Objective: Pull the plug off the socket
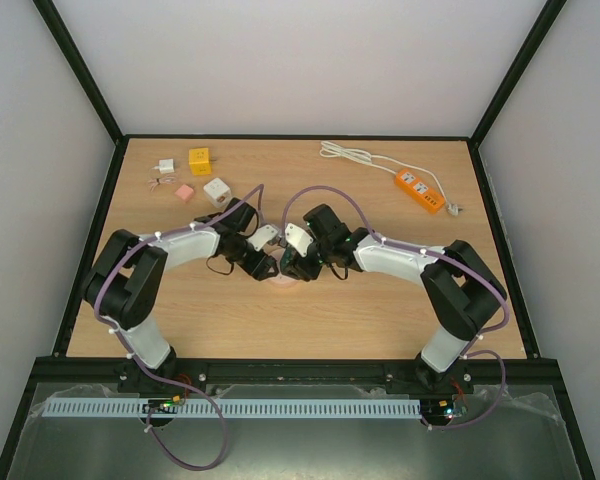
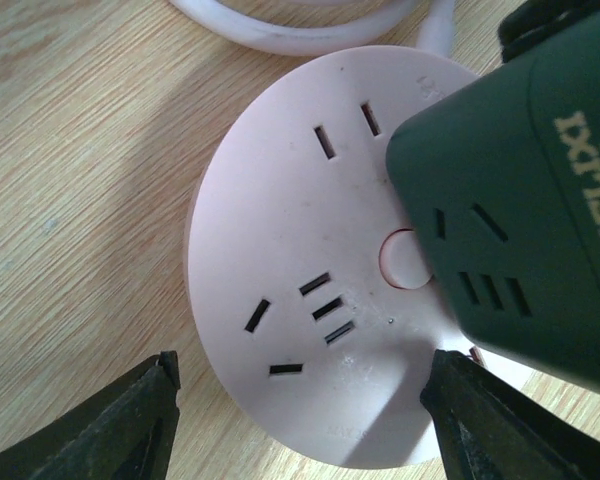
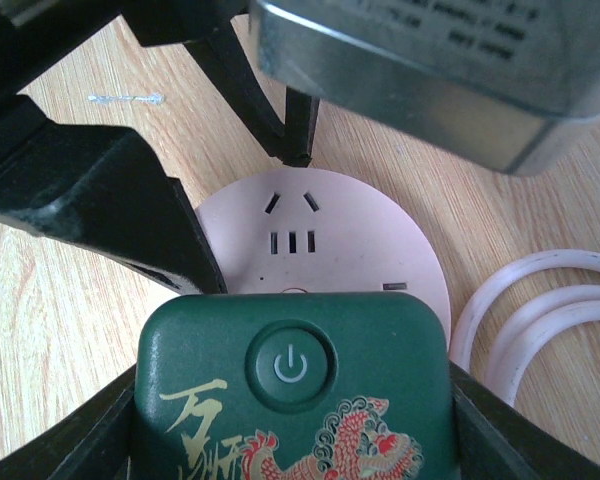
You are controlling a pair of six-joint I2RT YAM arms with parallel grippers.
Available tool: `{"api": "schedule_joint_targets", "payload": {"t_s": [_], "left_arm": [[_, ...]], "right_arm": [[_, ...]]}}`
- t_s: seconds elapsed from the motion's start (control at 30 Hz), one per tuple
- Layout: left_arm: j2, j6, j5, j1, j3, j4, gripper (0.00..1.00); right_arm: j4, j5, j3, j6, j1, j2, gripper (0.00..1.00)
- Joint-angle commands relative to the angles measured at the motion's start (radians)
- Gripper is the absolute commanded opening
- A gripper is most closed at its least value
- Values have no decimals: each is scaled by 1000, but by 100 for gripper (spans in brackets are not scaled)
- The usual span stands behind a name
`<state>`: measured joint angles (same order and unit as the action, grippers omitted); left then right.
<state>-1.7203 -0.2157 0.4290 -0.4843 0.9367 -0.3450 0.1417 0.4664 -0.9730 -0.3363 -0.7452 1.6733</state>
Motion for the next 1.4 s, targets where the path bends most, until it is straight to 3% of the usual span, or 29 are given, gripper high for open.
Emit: {"api": "schedule_joint_targets", "payload": {"t_s": [0.0, 0.2, 0.4, 0.83, 1.1, 1.37], "left_arm": [[-57, -16, -226, -21, -63, -47, 69], [-78, -16, -282, -21, -62, -54, 65], [-93, -8, -287, -20, -54, -52, 64], [-137, 4, -268, -8, -44, -56, 59], [-139, 6, -266, -7, -44, -57, 59], [-141, 5, -268, -7, -46, -53, 58]], "right_arm": [[-11, 81, -83, 8, 12, -3, 11], [-3, 143, -122, 36, 21, 4, 11], [-33, 123, -70, -48, 19, -31, 11], [-66, -33, 10, -180, -34, -84, 12], [34, 82, -78, -71, -25, -70, 12], [21, 144, -92, 19, 43, -64, 12]]}}
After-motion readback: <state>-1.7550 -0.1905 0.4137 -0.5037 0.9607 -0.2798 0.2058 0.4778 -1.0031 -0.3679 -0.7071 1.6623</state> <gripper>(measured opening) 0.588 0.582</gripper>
